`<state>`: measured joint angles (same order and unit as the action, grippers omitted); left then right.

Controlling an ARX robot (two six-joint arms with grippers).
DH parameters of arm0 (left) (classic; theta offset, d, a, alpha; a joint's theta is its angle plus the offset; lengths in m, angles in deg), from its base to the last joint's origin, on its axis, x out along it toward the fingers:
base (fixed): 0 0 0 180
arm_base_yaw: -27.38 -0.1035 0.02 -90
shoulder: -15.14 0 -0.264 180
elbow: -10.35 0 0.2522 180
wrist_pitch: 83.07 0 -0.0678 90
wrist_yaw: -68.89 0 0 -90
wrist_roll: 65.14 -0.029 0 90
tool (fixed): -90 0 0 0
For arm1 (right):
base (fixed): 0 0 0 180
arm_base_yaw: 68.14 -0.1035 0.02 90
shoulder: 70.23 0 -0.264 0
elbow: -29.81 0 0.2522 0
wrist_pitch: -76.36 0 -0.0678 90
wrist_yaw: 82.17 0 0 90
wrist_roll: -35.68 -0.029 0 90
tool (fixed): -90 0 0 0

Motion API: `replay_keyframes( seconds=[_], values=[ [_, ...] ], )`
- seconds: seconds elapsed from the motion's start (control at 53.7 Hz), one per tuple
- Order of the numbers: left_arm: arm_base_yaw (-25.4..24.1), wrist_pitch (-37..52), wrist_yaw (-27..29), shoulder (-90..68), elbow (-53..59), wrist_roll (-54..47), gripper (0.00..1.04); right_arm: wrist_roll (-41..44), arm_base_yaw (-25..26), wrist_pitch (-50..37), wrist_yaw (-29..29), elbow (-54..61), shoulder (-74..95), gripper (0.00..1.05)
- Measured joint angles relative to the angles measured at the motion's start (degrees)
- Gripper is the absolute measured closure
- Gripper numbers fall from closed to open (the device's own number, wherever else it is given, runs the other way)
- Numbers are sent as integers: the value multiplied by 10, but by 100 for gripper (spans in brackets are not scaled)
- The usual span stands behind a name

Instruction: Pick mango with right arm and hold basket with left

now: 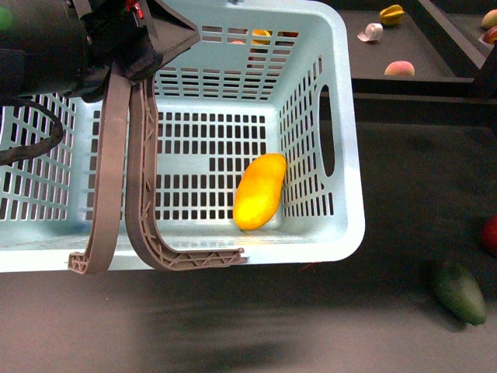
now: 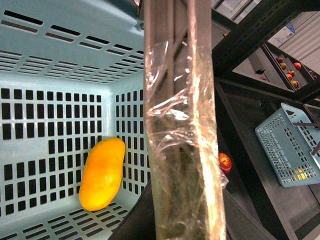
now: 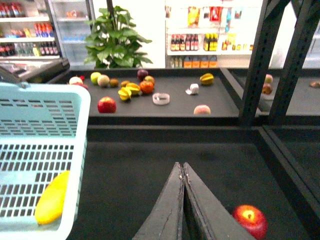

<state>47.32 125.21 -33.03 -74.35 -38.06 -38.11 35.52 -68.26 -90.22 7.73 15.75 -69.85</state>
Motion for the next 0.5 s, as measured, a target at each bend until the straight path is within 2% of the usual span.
replay_keyframes(
  seconds=[0.261, 0.503],
  values=[
    [0, 0, 0, 0, 0, 0, 94, 0, 0, 2, 0, 0, -1, 103],
    [0, 0, 0, 0, 0, 0, 94, 1, 0, 2, 0, 0, -1, 66]
  ],
)
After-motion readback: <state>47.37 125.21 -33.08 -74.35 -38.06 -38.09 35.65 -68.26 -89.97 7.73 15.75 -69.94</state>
